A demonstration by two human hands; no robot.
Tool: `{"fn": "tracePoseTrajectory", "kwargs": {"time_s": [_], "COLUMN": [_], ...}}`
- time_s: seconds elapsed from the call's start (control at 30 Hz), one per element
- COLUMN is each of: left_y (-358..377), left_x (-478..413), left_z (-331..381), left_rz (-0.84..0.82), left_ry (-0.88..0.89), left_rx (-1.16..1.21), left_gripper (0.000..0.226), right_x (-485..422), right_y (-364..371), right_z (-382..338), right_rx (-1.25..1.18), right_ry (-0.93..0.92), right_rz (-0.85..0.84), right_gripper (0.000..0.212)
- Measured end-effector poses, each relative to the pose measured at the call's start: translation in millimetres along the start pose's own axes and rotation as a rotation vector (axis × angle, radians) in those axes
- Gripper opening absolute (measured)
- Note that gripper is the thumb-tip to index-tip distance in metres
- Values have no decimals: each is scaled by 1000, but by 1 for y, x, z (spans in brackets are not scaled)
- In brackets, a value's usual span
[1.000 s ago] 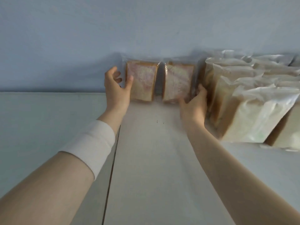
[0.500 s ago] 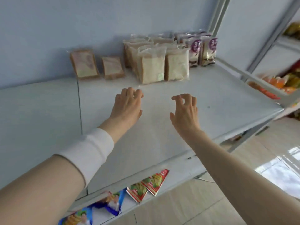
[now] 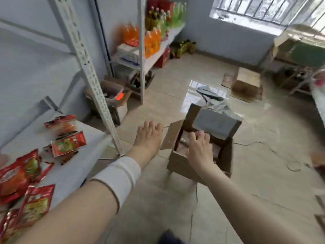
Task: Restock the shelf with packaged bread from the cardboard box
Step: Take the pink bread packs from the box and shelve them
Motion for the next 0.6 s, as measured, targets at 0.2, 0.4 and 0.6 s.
{"fn": "tracePoseTrajectory", "kwargs": {"time_s": [0.2, 0.4, 0.6], "left_y": [105, 205, 357], "left_x": [-49, -126, -217], "left_z": [138, 187, 201], "left_rz": [-205, -352, -524], "left_ry": [157, 163, -19], "left_rx": [0, 54, 160], "left_gripper": [39, 39, 39], "right_x": [16, -29, -92], "right_y": [76, 167, 308], "right_z": [175, 247, 304], "right_rx": [16, -25, -196], "right_ry": [306, 391, 471], "right_rz": [-201, -368, -464], "right_gripper": [34, 36, 42]}}
Point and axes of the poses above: each hand's wrist, its own x-axis away from the middle knuckle, its own y-axis out of the palm, z = x × y, the point moved 9 cm from there along -x, towards the middle knuckle, and after that the axes turned 6 degrees about -y, right-handed, at the moved point
